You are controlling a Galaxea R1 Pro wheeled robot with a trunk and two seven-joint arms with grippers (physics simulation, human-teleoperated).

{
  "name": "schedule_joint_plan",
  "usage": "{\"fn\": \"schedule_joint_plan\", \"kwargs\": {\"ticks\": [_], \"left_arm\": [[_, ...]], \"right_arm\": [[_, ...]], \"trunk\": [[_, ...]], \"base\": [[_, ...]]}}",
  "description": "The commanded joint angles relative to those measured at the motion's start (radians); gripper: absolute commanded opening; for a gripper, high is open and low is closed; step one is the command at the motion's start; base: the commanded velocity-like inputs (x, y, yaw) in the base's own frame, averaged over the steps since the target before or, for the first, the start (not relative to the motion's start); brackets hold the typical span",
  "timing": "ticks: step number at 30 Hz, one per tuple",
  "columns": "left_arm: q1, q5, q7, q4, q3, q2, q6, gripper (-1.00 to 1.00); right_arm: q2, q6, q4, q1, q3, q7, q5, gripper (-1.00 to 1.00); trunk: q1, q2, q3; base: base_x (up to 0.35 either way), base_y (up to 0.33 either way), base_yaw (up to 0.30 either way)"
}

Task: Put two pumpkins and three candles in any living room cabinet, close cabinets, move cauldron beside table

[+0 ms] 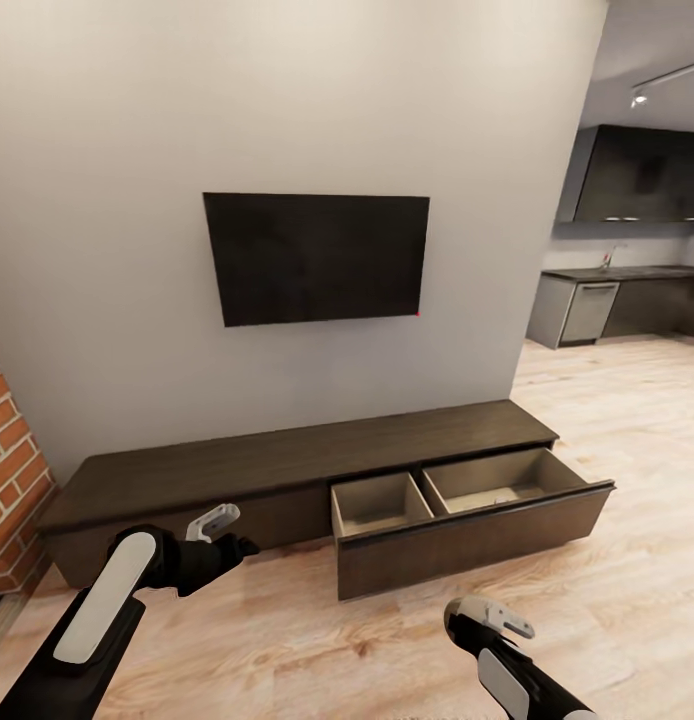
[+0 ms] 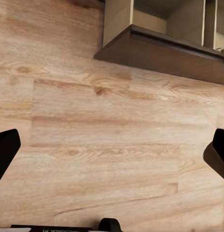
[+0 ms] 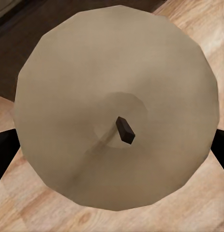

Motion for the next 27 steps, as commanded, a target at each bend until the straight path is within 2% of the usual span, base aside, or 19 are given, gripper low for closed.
{"fn": "schedule_joint_plan", "kwargs": {"ticks": [1,27], "left_arm": [[-0.001,0.009,0.01,-0.001,-0.001,0.001,0.0,1.0],[-0.001,0.01,0.012,-0.001,-0.001,-0.001,0.0,1.0]], "right_arm": [[-0.001,0.0,-0.002,-0.001,0.008,-0.007,-0.007,-1.0],[-0.001,-0.002,-0.002,-0.001,0.007,-0.004,-0.008,-1.0]], "trunk": [[0.0,-0.001,-0.001],[0.0,-0.001,-0.021]], "base": [[0.0,0.0,-0.253],[0.0,0.0,-0.233]]}}
